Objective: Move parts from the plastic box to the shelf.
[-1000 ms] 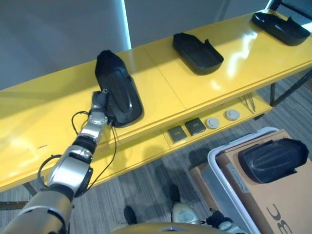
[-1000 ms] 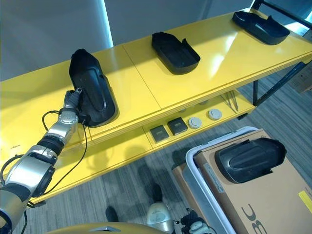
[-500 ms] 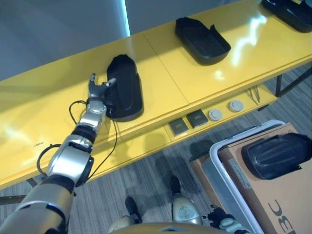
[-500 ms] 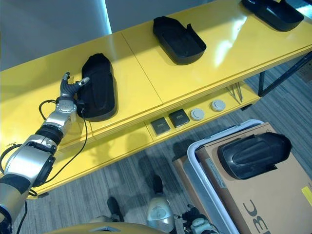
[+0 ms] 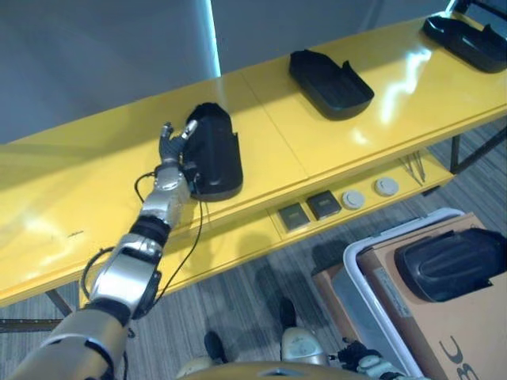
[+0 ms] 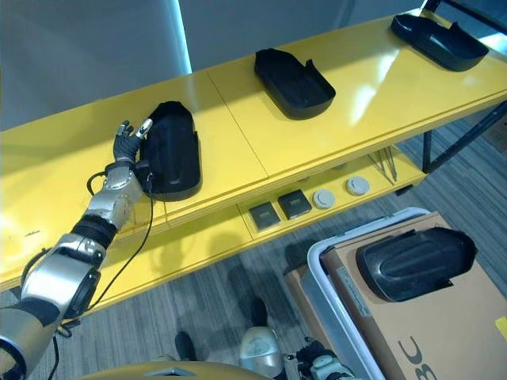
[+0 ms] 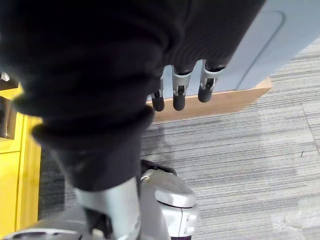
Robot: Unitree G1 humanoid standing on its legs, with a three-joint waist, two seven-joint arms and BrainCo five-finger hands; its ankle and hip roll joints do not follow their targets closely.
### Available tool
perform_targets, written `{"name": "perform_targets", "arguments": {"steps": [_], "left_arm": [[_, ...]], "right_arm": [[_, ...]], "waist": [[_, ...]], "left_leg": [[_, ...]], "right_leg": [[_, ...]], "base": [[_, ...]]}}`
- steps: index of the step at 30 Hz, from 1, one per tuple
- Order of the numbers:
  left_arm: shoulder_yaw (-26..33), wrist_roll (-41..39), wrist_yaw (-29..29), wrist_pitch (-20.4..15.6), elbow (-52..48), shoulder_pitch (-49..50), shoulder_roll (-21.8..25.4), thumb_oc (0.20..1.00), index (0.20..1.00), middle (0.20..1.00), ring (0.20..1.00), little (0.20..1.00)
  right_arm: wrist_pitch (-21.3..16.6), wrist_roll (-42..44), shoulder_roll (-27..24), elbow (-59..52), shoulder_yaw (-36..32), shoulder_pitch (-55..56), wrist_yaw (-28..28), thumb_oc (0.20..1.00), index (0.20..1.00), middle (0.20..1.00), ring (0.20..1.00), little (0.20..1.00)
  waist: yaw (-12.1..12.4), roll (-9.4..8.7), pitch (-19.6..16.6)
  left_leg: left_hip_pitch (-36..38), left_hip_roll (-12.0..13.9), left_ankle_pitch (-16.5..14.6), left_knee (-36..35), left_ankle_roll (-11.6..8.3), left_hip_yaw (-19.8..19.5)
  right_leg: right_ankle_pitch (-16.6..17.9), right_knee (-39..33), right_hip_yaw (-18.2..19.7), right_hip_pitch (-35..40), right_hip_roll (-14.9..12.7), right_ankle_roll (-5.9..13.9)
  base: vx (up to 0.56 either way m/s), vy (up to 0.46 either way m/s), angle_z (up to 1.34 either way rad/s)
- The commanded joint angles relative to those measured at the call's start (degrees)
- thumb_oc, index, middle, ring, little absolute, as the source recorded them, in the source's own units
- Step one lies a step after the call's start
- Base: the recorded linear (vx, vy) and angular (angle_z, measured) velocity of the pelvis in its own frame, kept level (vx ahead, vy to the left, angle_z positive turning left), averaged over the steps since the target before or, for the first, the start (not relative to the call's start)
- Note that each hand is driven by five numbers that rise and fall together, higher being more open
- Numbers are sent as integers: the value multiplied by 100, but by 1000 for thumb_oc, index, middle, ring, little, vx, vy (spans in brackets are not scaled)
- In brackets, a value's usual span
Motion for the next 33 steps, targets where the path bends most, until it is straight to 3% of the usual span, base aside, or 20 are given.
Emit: {"name": "perform_targets", "arguments": {"steps": [1, 2, 3, 5, 8, 10, 14, 20, 26, 33], "left_arm": [[167, -303, -132, -540, -849, 206, 166, 1000, 1000, 1000, 1000, 1000], [262, 127, -266, -492, -2159, 1291, 221, 1000, 1000, 1000, 1000, 1000], [264, 140, -255, -473, -2199, 1330, 217, 1000, 1000, 1000, 1000, 1000], [567, 1571, -765, -411, -3637, 3256, 365, 1000, 1000, 1000, 1000, 1000], [360, 1841, -1502, -496, -4210, 4124, 612, 1000, 1000, 1000, 1000, 1000], [-53, 1924, -2034, -532, -4784, 4818, 750, 200, 200, 200, 200, 200], [-524, 1742, -2369, -468, -4747, 4879, 768, 200, 200, 200, 200, 200], [-1107, 1527, -2508, -322, -4423, 4085, 533, 200, 200, 200, 200, 200], [-1104, 1605, -2033, -413, -3472, 3217, 124, 200, 200, 200, 200, 200], [-772, 1593, -1507, -522, -2828, 2680, 10, 200, 200, 200, 200, 200]], "right_arm": [[-15, 18, 192, 185, -105, -235, 95, 1000, 1000, 1000, 1000, 1000], [-52, 43, 209, 40, -261, -156, 71, 1000, 1000, 1000, 1000, 1000], [-52, 43, 209, 35, -254, -139, 70, 1000, 1000, 1000, 1000, 1000], [-207, 11, 344, -62, -490, 71, 101, 1000, 1000, 1000, 1000, 1000], [-265, -5, 391, 15, -538, 256, 152, 1000, 1000, 1000, 1000, 1000], [-296, -26, 442, 172, -613, 255, 136, 1000, 1000, 1000, 1000, 1000], [-335, -199, 466, 136, -420, 181, 90, 1000, 1000, 1000, 1000, 1000], [-272, -309, 491, 172, -236, 124, 36, 1000, 1000, 1000, 1000, 1000], [-286, 109, 508, 139, -421, 270, -84, 1000, 1000, 1000, 1000, 1000], [-303, 175, 475, 74, -440, 320, -164, 1000, 1000, 1000, 1000, 1000]], "waist": [[218, -37, -531], [339, -73, -567], [338, -74, -579], [561, -188, -619], [648, -236, -632], [749, -301, -622], [750, -337, -563], [579, -331, -493], [289, -342, -460], [67, -326, -349]], "left_leg": [[-35, 229, -25, -8, -199, -290], [15, 223, -39, -8, -181, -341], [19, 222, -40, -8, -181, -340], [120, 232, -98, -8, -162, -356], [167, 231, -136, -8, -143, -350], [190, 237, -168, -8, -128, -387], [174, 244, -165, -8, -123, -396], [110, 280, -166, -8, -127, -288], [125, 316, -201, -8, -121, 12], [44, 338, -174, -8, -148, 217]], "right_leg": [[-532, 79, -125, 441, -200, 342], [-572, 105, -172, 506, -210, 331], [-574, 105, -171, 510, -211, 332], [-635, 117, -192, 625, -227, 321], [-653, 132, -207, 679, -239, 330], [-681, 141, -268, 751, -249, 333], [-669, 134, -281, 746, -247, 340], [-612, 56, -144, 597, -198, 337], [-518, 24, 215, 337, -129, 343], [-435, 24, 452, 77, -85, 349]], "base": [[-6, -10, 17], [-12, -4, 15], [-16, 5, 15], [-2, 4, 14], [0, 7, 20], [22, 4, 25], [-3, -1, 1], [-3, -2, -6], [11, 8, -27], [5, 1, -23]]}}
